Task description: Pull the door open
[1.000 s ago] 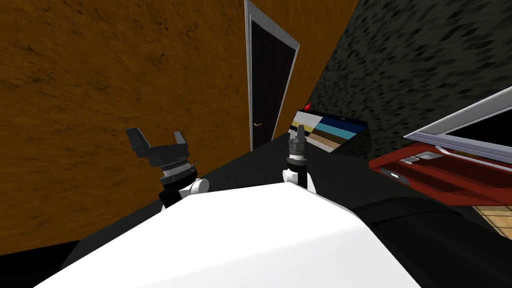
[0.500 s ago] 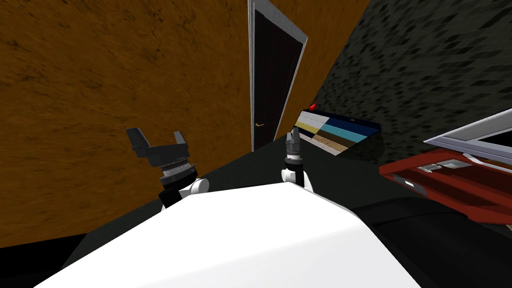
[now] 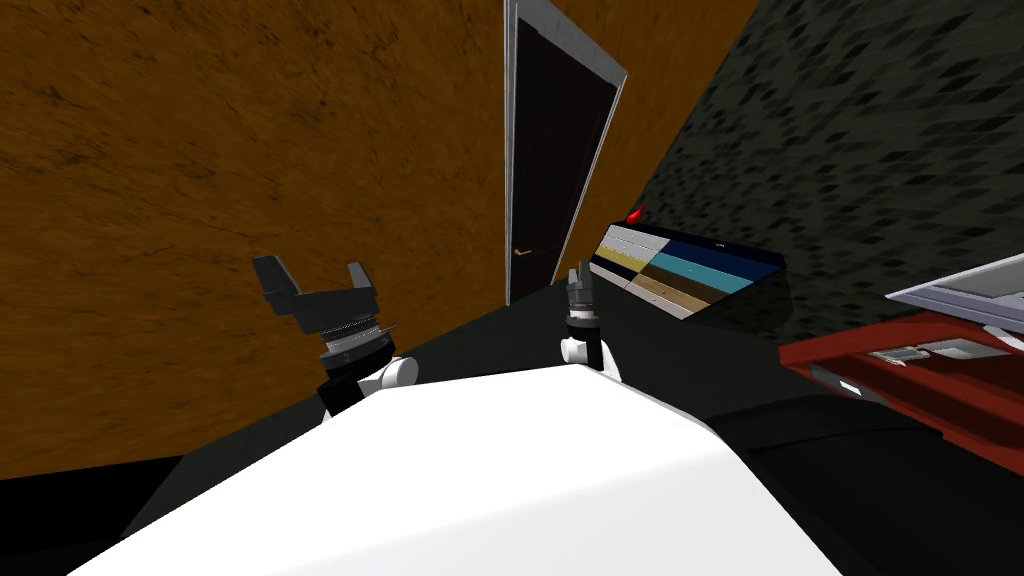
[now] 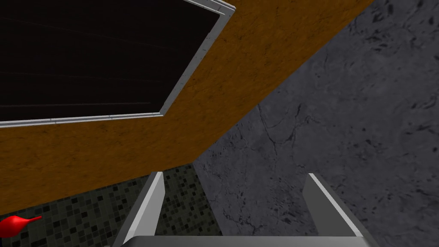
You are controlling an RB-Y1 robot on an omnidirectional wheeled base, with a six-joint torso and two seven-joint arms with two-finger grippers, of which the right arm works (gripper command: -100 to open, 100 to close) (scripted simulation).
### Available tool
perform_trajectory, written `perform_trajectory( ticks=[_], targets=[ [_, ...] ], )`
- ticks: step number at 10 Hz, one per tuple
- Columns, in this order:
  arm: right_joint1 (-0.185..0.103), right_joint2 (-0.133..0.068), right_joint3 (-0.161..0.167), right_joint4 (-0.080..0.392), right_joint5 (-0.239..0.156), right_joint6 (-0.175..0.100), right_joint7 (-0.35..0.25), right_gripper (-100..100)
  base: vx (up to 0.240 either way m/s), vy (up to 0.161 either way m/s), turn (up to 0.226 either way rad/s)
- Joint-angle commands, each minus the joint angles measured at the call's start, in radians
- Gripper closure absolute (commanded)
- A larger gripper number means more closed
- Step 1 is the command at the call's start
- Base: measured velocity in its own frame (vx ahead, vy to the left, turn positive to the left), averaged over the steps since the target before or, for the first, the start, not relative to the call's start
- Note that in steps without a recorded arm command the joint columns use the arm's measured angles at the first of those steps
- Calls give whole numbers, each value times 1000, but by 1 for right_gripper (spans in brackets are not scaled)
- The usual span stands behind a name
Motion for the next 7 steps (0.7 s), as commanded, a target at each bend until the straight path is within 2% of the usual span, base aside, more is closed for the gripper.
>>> perform_trajectory(
  ticks=[1, 7],
  targets=[
    [-7, -6, 4, 32, -7, -9, -3, -100, 93, -60, 95],
    [-51, -33, 11, 168, -39, -31, -16, -100, 84, -54, 101]
  ],
)
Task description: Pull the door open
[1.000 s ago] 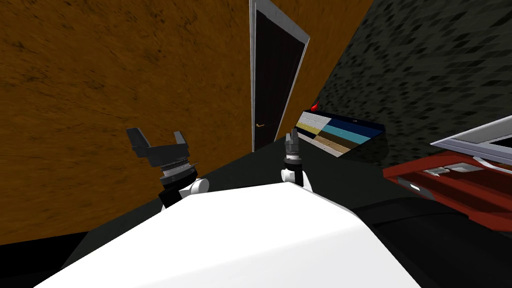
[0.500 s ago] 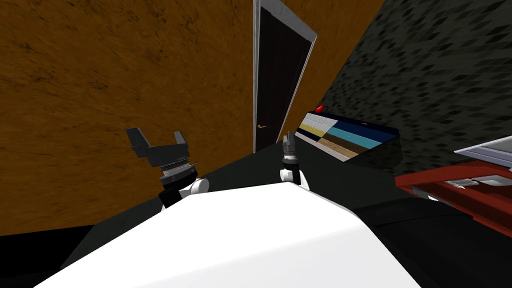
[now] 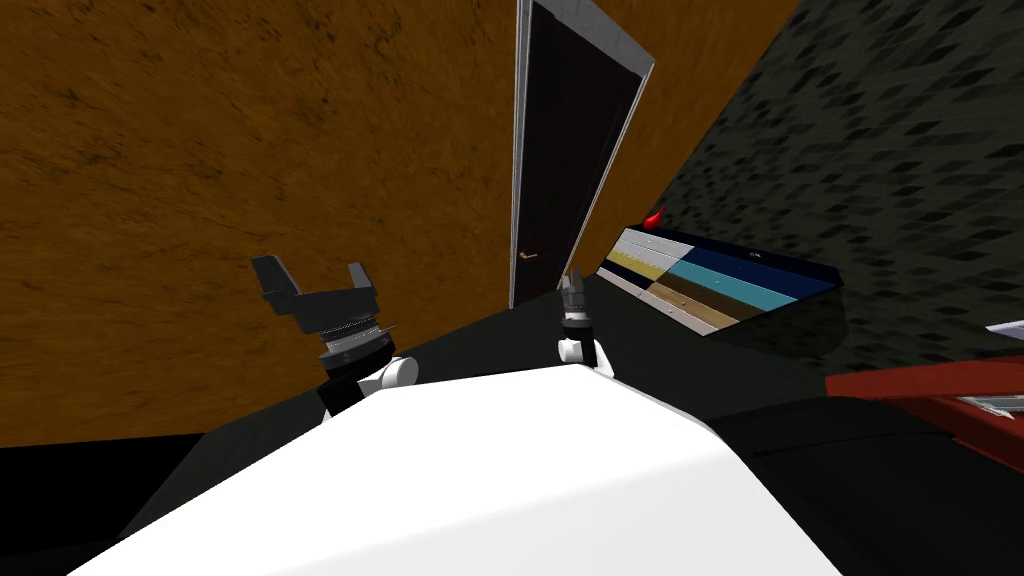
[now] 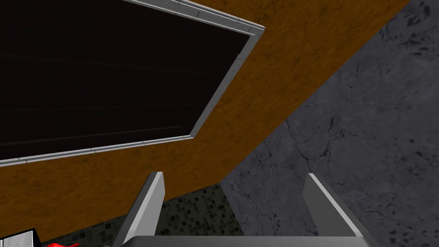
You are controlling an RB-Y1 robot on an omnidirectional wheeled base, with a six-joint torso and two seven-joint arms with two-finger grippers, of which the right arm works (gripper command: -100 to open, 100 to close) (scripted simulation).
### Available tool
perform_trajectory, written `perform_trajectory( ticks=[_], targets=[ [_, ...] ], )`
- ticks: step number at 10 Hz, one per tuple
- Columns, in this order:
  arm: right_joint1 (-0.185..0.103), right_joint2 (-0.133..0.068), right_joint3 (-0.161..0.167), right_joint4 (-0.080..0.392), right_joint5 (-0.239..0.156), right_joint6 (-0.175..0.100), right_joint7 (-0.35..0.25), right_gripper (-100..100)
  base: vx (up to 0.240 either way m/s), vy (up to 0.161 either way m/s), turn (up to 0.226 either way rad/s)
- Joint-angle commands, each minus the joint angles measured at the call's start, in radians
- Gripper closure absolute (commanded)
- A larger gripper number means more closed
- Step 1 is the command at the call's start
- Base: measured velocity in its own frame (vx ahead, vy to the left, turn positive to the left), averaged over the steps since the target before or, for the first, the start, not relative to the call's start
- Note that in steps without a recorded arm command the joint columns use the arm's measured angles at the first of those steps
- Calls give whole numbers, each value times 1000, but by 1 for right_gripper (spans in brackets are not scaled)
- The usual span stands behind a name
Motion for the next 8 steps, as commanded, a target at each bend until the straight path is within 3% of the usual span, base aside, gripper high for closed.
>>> perform_trajectory(
  ticks=[1, 8],
  targets=[
    [-15, -4, 5, 46, -8, -10, -2, -100, 92, -60, 100],
    [-75, -33, 14, 229, -51, -40, -20, -100, 86, -62, 109]
  ],
)
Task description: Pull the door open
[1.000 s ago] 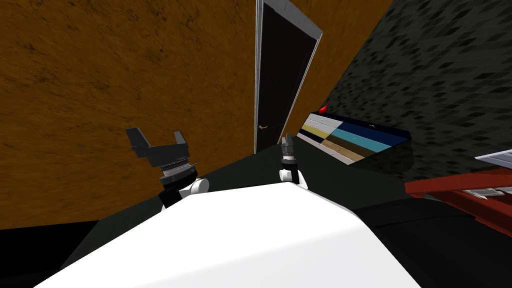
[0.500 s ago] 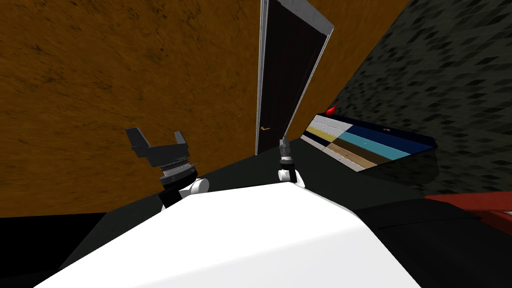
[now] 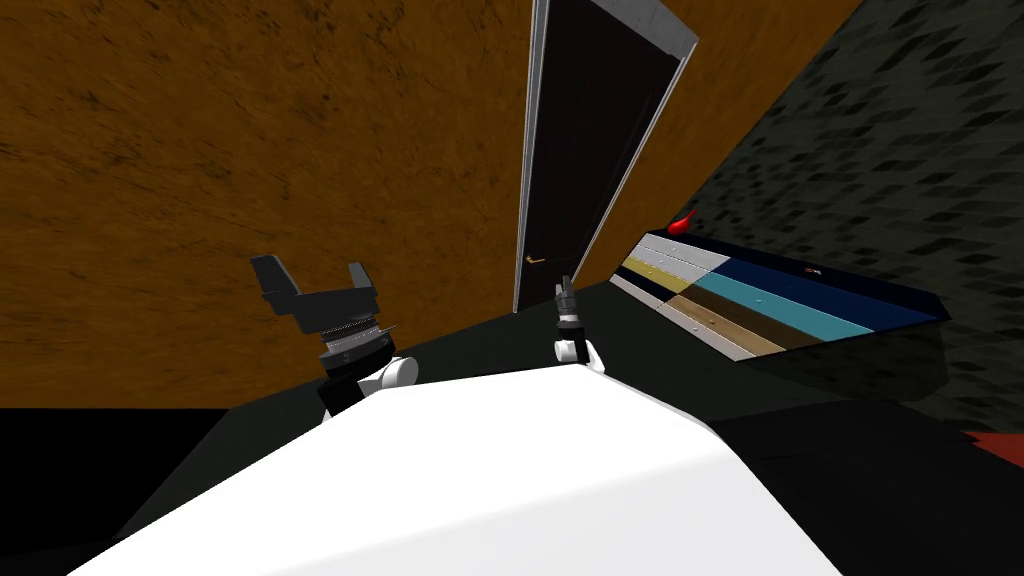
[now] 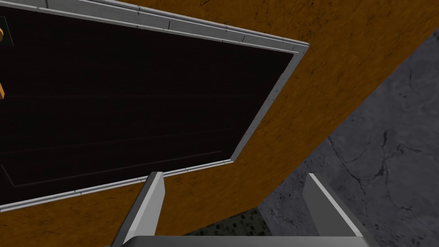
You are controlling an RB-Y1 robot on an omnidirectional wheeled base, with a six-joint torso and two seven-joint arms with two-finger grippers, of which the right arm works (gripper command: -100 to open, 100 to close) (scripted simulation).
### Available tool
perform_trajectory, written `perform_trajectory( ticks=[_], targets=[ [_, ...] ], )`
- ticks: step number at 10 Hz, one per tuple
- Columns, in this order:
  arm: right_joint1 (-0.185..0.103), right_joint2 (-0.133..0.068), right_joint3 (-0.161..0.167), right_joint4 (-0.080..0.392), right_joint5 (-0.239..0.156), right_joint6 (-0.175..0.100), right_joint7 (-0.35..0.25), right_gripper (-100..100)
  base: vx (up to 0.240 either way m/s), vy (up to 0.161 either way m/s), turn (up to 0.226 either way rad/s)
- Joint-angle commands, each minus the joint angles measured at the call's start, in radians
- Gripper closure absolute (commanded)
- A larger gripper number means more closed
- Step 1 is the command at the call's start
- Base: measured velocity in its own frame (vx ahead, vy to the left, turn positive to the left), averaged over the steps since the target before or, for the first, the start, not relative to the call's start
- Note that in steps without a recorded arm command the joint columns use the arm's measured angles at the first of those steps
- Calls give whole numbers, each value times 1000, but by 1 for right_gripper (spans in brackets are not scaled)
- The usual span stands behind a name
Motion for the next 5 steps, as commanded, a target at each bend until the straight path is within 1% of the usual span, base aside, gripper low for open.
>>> perform_trajectory(
  ticks=[1, 3, 4, 5],
  targets=[
    [-11, -6, 3, 41, -10, -6, -5, -100, 85, -81, 121],
    [-29, -14, 6, 96, -23, -15, -10, -100, 83, -80, 114],
    [-29, -14, 6, 96, -23, -15, -10, -100, 46, -63, 50],
    [-38, -18, 7, 124, -30, -19, -13, -100, 50, -44, 70]
  ],
)
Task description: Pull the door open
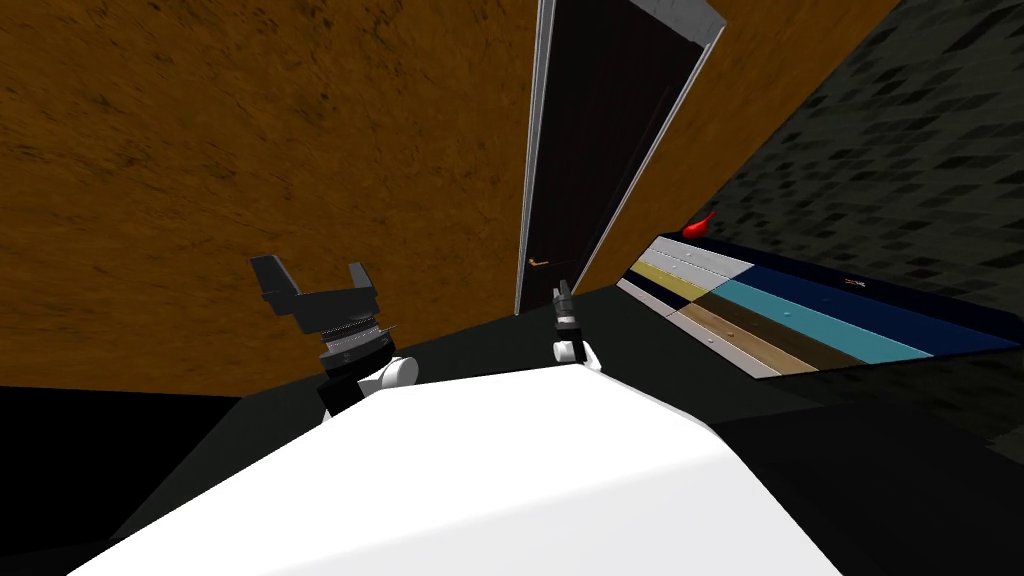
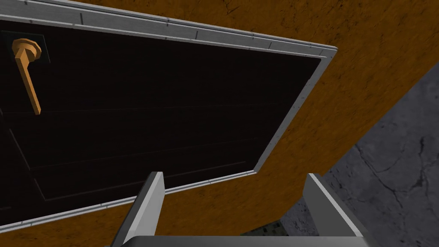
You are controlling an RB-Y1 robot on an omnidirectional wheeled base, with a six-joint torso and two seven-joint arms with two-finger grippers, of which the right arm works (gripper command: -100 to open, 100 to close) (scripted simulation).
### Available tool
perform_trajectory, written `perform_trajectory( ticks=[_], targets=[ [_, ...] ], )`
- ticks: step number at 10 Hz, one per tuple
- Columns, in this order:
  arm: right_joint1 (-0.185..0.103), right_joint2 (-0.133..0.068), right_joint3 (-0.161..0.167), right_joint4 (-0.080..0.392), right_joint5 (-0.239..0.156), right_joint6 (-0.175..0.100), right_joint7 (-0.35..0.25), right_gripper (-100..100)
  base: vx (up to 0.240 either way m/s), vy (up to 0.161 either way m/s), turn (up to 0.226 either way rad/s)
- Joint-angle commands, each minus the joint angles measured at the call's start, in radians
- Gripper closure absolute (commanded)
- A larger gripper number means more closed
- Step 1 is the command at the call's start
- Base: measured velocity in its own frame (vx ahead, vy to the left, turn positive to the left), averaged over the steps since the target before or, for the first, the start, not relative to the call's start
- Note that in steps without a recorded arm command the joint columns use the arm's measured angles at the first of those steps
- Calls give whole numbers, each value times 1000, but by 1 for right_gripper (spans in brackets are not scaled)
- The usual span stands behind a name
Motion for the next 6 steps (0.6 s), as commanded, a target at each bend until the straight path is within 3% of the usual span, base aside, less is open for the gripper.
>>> perform_trajectory(
  ticks=[1, 6],
  targets=[
    [-11, -6, 2, 37, -10, -5, -5, -100, 56, -48, 113],
    [-57, -24, 9, 177, -43, -28, -19, -100, 79, -86, 128]
  ],
)
